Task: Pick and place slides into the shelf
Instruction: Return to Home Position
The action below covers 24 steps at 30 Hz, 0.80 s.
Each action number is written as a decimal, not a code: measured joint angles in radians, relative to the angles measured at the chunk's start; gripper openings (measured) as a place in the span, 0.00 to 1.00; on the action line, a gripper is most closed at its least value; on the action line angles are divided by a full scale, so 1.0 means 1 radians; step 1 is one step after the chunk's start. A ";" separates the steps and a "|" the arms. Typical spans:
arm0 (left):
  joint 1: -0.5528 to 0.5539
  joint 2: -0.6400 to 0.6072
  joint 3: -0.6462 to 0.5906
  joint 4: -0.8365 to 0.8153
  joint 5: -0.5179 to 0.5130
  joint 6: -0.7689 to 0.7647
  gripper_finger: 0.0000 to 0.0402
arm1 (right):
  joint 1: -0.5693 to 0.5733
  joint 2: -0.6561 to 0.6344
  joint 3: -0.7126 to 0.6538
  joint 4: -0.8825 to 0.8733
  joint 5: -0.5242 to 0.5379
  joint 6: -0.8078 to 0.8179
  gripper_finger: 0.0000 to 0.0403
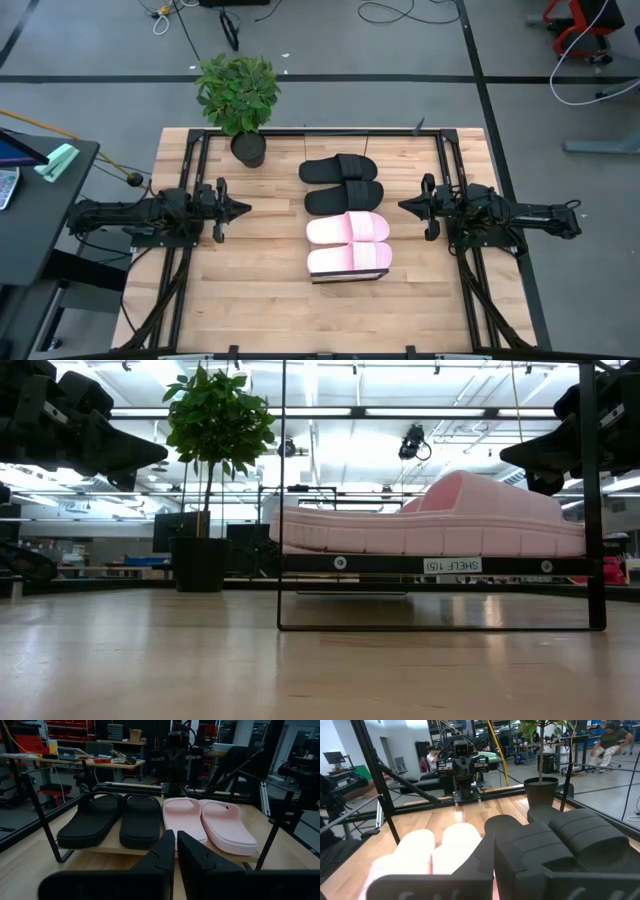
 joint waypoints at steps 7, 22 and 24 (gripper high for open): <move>0.000 0.000 0.000 0.000 0.000 0.000 0.08 | 0.000 0.000 0.000 0.000 0.000 0.000 0.01; 0.000 0.000 0.000 0.000 0.000 0.000 0.07 | 0.000 0.000 0.000 0.000 0.000 0.000 0.01; 0.000 0.000 0.000 0.000 0.000 0.000 0.07 | 0.000 0.000 0.000 0.000 0.000 0.000 0.01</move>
